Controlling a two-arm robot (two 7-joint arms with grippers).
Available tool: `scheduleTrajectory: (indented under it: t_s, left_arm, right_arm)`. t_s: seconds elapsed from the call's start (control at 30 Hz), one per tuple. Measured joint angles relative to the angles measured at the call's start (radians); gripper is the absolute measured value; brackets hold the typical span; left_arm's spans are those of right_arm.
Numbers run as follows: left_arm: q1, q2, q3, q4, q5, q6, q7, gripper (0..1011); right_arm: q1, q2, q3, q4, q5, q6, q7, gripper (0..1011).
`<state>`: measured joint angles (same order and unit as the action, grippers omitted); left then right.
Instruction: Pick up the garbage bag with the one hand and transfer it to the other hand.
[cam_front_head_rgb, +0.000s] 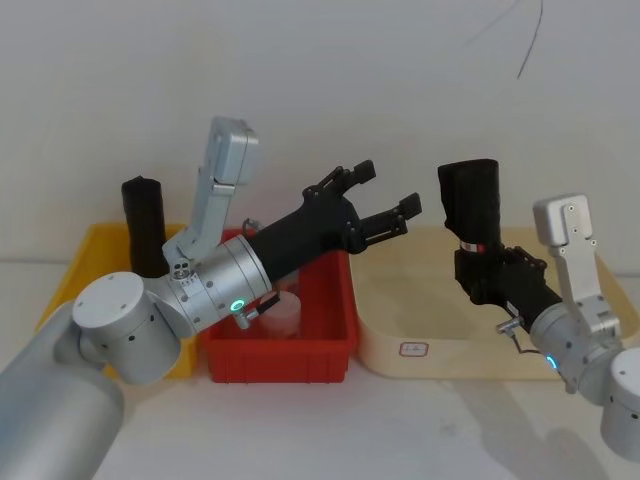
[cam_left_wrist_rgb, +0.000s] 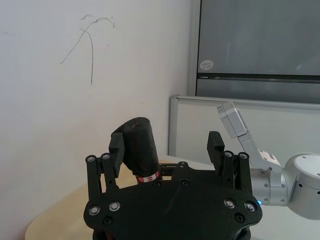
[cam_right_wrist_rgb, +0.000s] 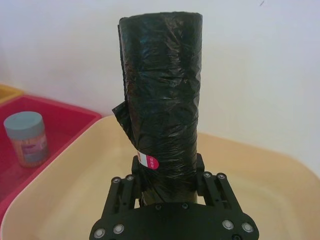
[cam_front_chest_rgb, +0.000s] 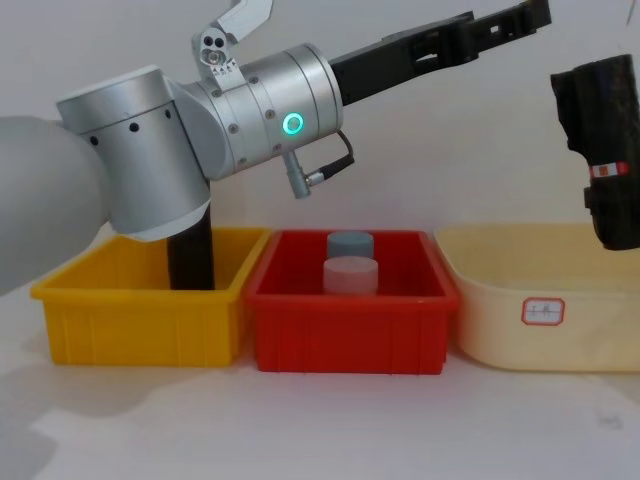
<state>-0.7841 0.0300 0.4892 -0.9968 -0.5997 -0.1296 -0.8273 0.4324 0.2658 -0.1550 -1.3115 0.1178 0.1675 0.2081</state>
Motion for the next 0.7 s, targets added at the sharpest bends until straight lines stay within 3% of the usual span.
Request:
scheduleTrajectory:
  t_s: [0.53, 0.7]
  left_arm:
    - [0.000, 0.000, 0.000, 0.000, 0.000, 0.000, 0.000, 1002]
    - [0.000, 0.000, 0.000, 0.000, 0.000, 0.000, 0.000, 1002]
  right_arm:
    - [0.002, -0.001, 0.008, 0.009, -0.002, 0.002, -0.005, 965]
    - [0.003, -0.001, 0.009, 0.009, -0.002, 0.003, -0.005, 1001]
